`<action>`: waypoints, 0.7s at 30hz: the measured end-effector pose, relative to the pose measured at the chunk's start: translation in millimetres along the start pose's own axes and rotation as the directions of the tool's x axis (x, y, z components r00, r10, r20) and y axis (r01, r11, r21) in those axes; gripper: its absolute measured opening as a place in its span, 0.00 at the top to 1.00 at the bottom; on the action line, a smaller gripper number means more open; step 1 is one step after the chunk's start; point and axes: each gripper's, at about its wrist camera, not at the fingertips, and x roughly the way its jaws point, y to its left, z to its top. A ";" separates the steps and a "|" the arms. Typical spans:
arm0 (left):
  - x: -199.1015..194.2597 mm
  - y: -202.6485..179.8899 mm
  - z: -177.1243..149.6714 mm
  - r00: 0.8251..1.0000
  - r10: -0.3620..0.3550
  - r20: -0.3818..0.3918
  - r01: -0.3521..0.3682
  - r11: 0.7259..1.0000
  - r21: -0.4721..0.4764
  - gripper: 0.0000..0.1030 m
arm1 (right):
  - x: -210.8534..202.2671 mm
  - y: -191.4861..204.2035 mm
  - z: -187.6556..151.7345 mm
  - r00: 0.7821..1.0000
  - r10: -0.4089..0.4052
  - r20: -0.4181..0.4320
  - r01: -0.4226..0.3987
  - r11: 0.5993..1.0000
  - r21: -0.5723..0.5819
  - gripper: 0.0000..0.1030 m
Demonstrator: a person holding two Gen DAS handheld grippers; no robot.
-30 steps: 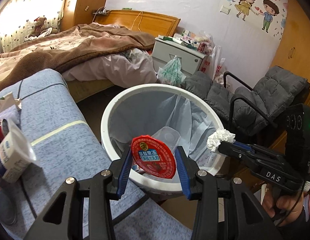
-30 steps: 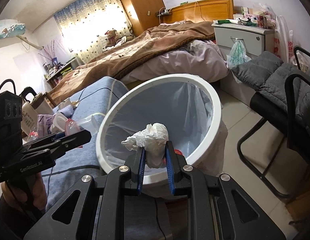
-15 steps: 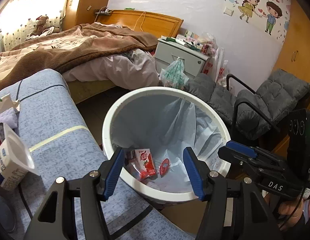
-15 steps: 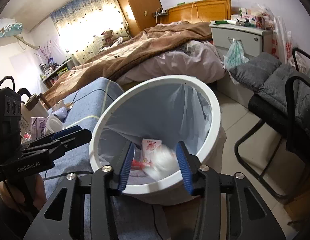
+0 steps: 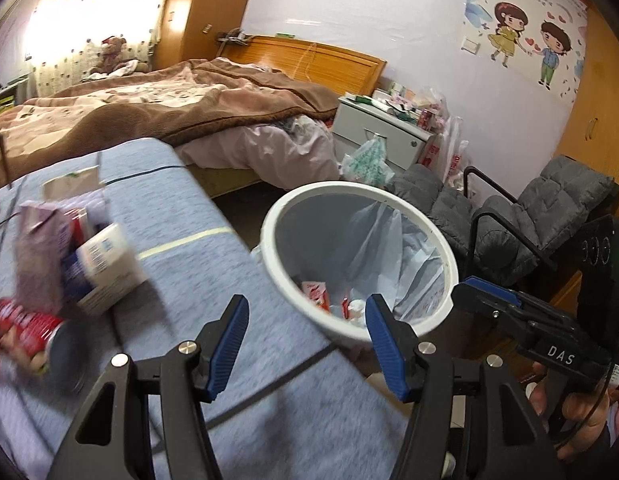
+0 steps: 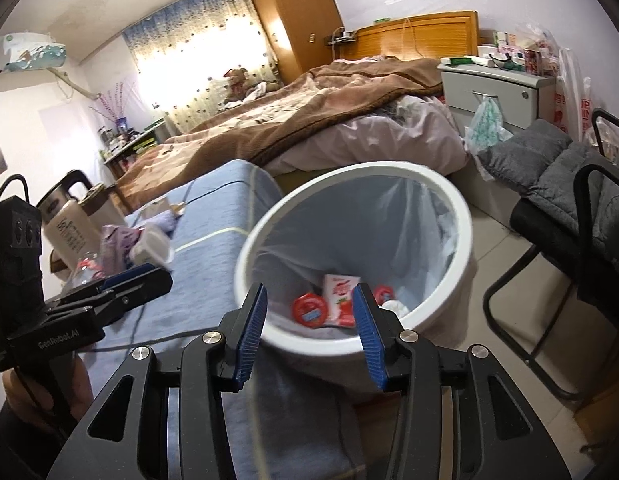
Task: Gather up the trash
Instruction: 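Grasp the white foam mesh sleeve with the left gripper while the right gripper grasps the white yogurt cup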
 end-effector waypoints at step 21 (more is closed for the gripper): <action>-72.4 46.5 -61.2 0.989 0.141 0.032 -0.138 0.986 -0.088 0.40 | 0.9 77.2 -38.1 0.991 0.117 -0.069 -0.122 0.989 -0.082 0.56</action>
